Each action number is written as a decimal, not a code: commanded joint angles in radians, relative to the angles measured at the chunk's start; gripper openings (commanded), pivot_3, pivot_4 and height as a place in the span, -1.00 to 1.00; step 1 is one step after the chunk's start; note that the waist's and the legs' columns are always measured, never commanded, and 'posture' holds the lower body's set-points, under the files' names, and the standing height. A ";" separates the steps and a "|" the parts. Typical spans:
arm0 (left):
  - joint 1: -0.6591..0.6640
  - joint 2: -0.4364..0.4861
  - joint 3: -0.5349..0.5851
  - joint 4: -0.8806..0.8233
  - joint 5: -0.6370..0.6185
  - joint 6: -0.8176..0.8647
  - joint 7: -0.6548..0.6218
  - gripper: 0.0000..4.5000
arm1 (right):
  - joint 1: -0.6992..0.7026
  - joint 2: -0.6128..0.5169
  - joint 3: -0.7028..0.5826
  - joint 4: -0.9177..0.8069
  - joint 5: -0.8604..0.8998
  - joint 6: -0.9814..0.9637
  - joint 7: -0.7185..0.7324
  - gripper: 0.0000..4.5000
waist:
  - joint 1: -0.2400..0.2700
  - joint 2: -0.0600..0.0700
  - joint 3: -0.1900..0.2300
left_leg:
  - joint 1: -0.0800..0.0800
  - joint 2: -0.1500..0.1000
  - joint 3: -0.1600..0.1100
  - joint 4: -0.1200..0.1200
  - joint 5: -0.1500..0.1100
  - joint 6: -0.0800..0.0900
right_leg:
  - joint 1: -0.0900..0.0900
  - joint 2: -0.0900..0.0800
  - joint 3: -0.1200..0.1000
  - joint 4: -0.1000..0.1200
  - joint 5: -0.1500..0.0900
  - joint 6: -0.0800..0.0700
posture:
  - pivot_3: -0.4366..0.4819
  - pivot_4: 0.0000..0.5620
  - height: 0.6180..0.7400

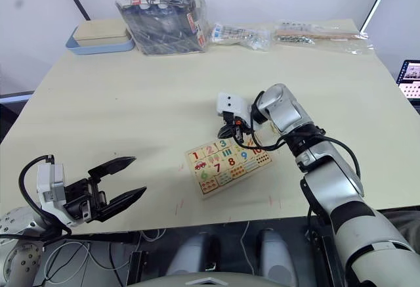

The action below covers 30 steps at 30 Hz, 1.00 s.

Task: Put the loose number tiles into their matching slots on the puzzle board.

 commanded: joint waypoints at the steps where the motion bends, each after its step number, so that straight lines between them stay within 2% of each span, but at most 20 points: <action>1: 0.015 0.001 0.029 -0.029 -0.011 -0.014 0.002 1.00 | -0.037 0.011 0.000 0.029 -0.022 -0.052 -0.025 -0.98 | 0.001 0.000 0.000 | 0.000 0.000 0.000 0.000 0.001 -0.002 | 0.000 0.000 0.000 0.000 0.000 0.000 | -0.05 -0.47 1.00; 12: 0.030 0.002 0.037 -0.036 -0.012 -0.018 0.007 1.00 | -0.065 0.037 -0.007 0.117 -0.045 -0.103 -0.042 -0.98 | 0.000 0.000 0.000 | 0.000 0.000 0.000 0.000 0.001 -0.002 | 0.000 0.000 0.000 0.000 0.000 0.000 | -0.05 -0.47 1.00; 30: 0.037 0.004 0.042 -0.034 -0.017 -0.018 0.007 1.00 | -0.059 0.040 -0.009 0.150 -0.069 -0.123 -0.046 -0.98 | 0.000 0.000 0.000 | 0.000 0.000 0.000 0.000 0.001 -0.002 | 0.000 0.000 0.000 0.000 0.000 -0.001 | -0.05 -0.47 1.00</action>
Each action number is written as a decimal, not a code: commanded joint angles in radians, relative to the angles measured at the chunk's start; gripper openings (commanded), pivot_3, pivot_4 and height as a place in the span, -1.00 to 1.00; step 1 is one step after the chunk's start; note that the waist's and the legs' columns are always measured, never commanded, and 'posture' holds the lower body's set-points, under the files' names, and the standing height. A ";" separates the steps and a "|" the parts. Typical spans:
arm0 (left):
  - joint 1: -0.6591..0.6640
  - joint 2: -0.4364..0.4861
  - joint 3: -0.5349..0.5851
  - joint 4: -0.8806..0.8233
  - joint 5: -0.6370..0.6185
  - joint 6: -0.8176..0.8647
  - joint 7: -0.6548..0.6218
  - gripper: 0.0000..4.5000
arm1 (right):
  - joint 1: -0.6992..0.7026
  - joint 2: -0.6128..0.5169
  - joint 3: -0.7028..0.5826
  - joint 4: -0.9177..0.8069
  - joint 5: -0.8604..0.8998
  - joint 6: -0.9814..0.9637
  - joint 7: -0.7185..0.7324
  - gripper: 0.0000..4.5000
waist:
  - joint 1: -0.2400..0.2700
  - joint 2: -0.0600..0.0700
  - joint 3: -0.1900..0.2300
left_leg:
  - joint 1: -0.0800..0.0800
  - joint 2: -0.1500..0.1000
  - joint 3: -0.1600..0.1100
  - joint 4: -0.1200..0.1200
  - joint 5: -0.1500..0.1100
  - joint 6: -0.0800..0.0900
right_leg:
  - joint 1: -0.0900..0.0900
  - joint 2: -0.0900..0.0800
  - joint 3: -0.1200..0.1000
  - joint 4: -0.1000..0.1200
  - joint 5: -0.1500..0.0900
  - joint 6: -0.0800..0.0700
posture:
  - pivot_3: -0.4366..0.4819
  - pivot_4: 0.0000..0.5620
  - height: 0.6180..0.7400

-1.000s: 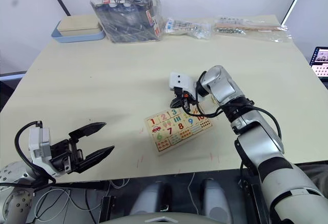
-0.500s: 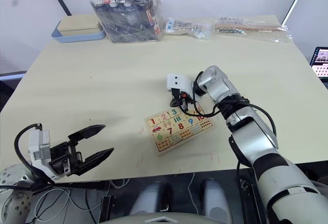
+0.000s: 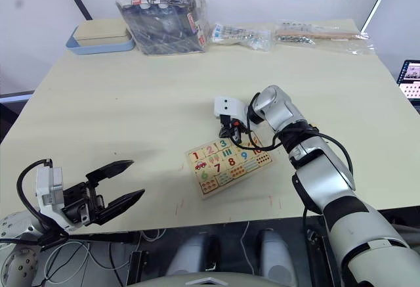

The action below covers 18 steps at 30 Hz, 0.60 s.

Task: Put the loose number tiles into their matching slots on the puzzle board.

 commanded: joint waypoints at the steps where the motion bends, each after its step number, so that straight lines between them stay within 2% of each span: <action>1: 0.004 0.004 0.032 -0.033 -0.016 -0.016 -0.003 1.00 | -0.024 -0.001 -0.012 -0.010 -0.002 -0.022 0.003 -0.98 | 0.000 0.000 0.000 | 0.000 0.000 0.000 0.000 0.000 0.000 | 0.000 0.000 0.000 0.000 0.000 0.000 | -0.05 -0.47 1.00; 18: 0.014 -0.001 0.030 -0.047 -0.016 -0.015 0.004 1.00 | -0.011 -0.004 -0.006 -0.021 -0.023 -0.032 0.030 -0.98 | 0.000 0.000 0.000 | 0.000 0.000 0.000 0.000 0.000 0.000 | 0.000 0.000 0.000 0.000 0.000 0.000 | -0.05 -0.47 1.00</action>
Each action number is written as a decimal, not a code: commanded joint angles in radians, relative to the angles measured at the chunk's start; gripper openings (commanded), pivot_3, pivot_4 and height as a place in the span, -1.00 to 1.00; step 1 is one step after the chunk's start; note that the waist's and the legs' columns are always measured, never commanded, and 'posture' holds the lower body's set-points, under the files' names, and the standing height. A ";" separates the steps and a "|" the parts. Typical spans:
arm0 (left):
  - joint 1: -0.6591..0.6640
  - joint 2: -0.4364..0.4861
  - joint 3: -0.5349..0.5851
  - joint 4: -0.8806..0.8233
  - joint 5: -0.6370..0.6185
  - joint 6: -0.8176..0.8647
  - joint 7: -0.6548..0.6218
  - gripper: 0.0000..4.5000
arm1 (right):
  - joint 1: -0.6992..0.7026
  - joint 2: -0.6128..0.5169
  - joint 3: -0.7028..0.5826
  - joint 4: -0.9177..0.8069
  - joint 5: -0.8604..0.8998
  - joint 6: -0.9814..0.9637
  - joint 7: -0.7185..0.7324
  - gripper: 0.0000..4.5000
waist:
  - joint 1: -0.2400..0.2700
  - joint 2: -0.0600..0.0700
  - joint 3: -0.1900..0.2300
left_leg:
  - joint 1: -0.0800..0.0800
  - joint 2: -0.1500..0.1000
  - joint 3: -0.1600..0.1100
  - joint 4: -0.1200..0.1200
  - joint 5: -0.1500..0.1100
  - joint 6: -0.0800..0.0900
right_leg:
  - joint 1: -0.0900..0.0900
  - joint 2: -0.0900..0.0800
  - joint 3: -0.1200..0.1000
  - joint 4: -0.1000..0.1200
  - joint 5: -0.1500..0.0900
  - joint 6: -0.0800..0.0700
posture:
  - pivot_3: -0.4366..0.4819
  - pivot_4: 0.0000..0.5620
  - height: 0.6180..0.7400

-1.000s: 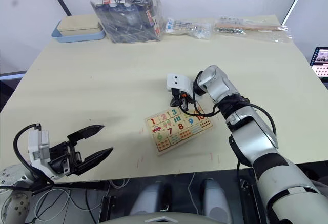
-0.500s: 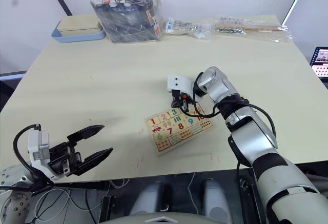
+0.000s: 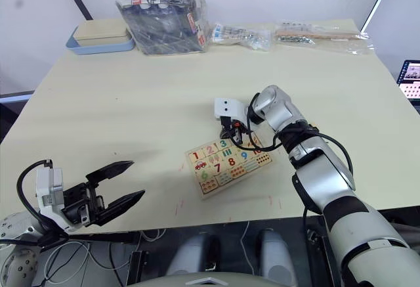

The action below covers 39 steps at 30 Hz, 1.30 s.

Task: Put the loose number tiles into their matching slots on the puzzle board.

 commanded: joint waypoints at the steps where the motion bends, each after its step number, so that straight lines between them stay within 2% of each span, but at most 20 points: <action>1: 0.007 -0.001 0.029 -0.036 -0.016 -0.015 0.004 1.00 | -0.010 -0.005 -0.005 -0.024 0.003 -0.014 0.016 -0.98 | 0.000 0.000 0.000 | 0.000 0.000 0.000 0.000 0.000 0.000 | 0.000 0.000 0.000 0.000 0.000 0.000 | -0.05 -0.47 1.00; 13: 0.009 -0.005 0.027 -0.038 -0.015 -0.016 0.007 1.00 | -0.003 -0.007 -0.007 -0.040 0.000 -0.010 0.028 -0.98 | 0.000 0.000 0.000 | 0.000 0.000 0.000 0.000 0.000 0.000 | 0.000 0.000 0.000 0.000 0.000 0.000 | -0.05 -0.47 1.00; 18: 0.010 -0.004 0.028 -0.040 -0.016 -0.015 0.006 1.00 | 0.001 -0.015 -0.074 -0.092 0.071 0.015 0.041 -0.98 | 0.000 0.000 0.000 | 0.000 0.000 0.000 0.000 0.000 0.000 | 0.000 0.000 0.000 0.000 0.000 0.000 | -0.05 -0.47 1.00; 23: 0.000 0.001 0.028 -0.029 -0.015 -0.014 0.004 1.00 | 0.087 -0.047 -0.176 -0.273 0.210 0.053 0.069 -0.98 | 0.003 0.000 0.000 | 0.000 0.000 -0.001 0.000 0.000 0.000 | 0.000 0.000 0.000 0.000 0.001 0.001 | -0.05 -0.47 1.00; 30: -0.009 0.006 0.027 -0.017 -0.014 -0.011 -0.003 1.00 | 0.318 -0.124 -0.299 -0.650 0.408 0.155 0.051 -0.98 | 0.010 0.000 0.000 | 0.000 0.000 -0.001 0.000 -0.002 0.003 | 0.001 -0.001 -0.001 0.000 0.001 0.001 | -0.05 -0.47 1.00; 35: -0.034 0.012 0.019 0.007 -0.008 -0.007 -0.012 1.00 | 0.517 -0.214 -0.365 -0.929 0.514 0.258 -0.018 -0.98 | 0.015 0.001 0.001 | 0.000 0.000 -0.001 0.000 -0.002 0.004 | 0.001 -0.001 -0.001 0.000 0.000 0.000 | -0.05 -0.47 1.00; 39: -0.048 0.015 0.013 0.021 -0.004 -0.005 -0.019 1.00 | 0.609 -0.269 -0.418 -1.043 0.594 0.364 -0.090 -0.98 | 0.020 0.002 0.001 | 0.000 0.000 0.000 0.001 -0.003 0.004 | 0.001 -0.001 0.000 0.000 -0.002 -0.003 | -0.05 -0.47 1.00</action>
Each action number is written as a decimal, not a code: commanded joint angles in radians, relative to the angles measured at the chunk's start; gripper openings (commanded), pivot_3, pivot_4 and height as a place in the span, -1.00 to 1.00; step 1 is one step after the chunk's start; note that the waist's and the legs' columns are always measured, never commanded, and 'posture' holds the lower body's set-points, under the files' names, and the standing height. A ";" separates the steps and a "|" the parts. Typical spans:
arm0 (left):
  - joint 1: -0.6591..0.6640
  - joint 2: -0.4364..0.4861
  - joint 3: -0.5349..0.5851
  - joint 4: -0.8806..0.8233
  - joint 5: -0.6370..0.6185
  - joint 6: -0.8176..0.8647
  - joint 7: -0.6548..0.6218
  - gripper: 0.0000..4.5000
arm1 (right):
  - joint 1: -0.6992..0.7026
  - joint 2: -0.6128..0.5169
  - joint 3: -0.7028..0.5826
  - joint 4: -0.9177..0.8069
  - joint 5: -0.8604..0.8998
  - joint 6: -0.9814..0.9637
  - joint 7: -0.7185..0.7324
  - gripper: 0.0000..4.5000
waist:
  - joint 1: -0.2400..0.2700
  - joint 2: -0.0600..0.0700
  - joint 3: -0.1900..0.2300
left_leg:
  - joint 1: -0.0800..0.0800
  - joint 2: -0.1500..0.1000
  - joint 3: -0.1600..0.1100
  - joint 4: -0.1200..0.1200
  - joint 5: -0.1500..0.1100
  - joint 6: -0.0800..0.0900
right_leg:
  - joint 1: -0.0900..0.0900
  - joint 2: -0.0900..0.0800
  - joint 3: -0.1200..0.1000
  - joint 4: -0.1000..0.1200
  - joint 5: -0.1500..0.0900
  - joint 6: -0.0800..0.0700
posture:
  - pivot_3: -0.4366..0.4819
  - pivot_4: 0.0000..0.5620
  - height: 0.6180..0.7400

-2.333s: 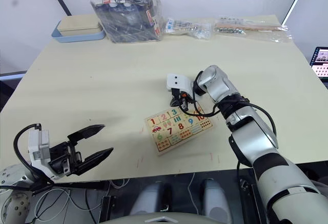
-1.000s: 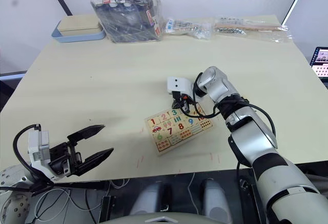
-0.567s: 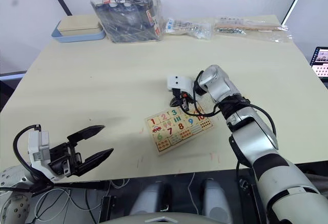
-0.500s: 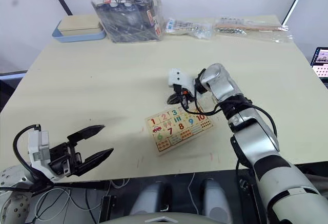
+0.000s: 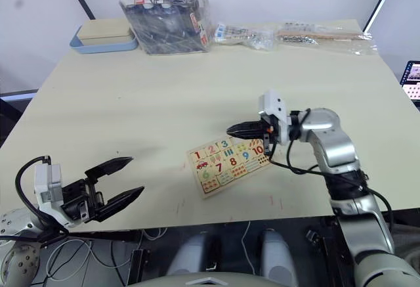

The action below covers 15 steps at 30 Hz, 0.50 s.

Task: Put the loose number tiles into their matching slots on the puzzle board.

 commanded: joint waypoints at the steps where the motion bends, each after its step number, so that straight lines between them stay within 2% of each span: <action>1: -0.005 0.011 0.007 0.002 -0.005 -0.005 -0.014 1.00 | 0.040 -0.033 -0.075 -0.117 0.092 0.080 -0.066 -0.98 | 0.001 0.000 0.000 | 0.000 0.000 0.000 0.000 0.000 0.000 | 0.000 0.000 0.000 0.000 0.000 0.000 | -0.05 -0.47 1.00; 2: -0.009 0.012 0.005 0.006 -0.004 -0.005 -0.016 1.00 | 0.066 -0.048 -0.093 -0.138 0.105 0.094 -0.083 -0.98 | 0.002 0.000 0.000 | 0.000 0.000 0.000 0.000 0.000 0.000 | 0.000 0.000 0.000 0.000 0.000 0.000 | -0.05 -0.47 1.00; 3: -0.013 0.013 0.003 0.011 -0.003 -0.004 -0.019 1.00 | 0.092 -0.063 -0.109 -0.155 0.110 0.098 -0.100 -0.75 | 0.006 0.000 0.000 | 0.000 0.000 0.000 0.000 0.000 0.000 | 0.000 0.000 0.000 0.000 0.000 0.000 | -0.05 -0.47 1.00; 4: -0.020 0.016 0.000 0.017 -0.002 -0.001 -0.022 1.00 | 0.139 -0.089 -0.145 -0.176 0.118 0.096 -0.111 -0.64 | 0.009 0.000 0.000 | 0.000 0.000 0.000 0.000 0.000 0.000 | 0.000 0.000 0.000 0.000 0.000 0.000 | -0.05 -0.47 1.00; 8: -0.043 0.029 -0.007 0.044 -0.001 0.006 -0.034 1.00 | 0.291 -0.178 -0.271 -0.238 0.148 0.067 -0.140 0.29 | 0.029 -0.001 0.000 | -0.001 -0.001 0.000 0.000 0.000 0.001 | 0.000 0.000 0.000 -0.001 0.000 0.000 | -0.05 -0.47 1.00; 11: -0.055 0.035 -0.014 0.060 0.001 0.007 -0.040 1.00 | 0.390 -0.225 -0.352 -0.255 0.173 0.048 -0.137 0.93 | 0.032 -0.001 0.000 | -0.001 -0.001 0.002 0.000 -0.001 0.001 | 0.000 0.000 0.001 -0.002 0.000 0.000 | -0.05 -0.47 1.00; 12: -0.059 0.036 -0.015 0.064 0.001 0.007 -0.042 1.00 | 0.417 -0.238 -0.374 -0.258 0.180 0.041 -0.140 0.98 | 0.032 -0.001 0.000 | 0.000 0.000 0.002 0.000 0.000 0.001 | 0.000 0.001 0.001 -0.001 0.000 0.000 | -0.05 -0.47 1.00; 15: -0.068 0.039 -0.017 0.076 0.001 0.008 -0.046 1.00 | 0.487 -0.263 -0.433 -0.264 0.197 0.029 -0.156 0.98 | 0.032 -0.001 0.000 | 0.000 0.001 0.001 0.001 0.000 0.001 | 0.000 0.002 0.001 -0.001 0.000 0.000 | -0.05 -0.47 1.00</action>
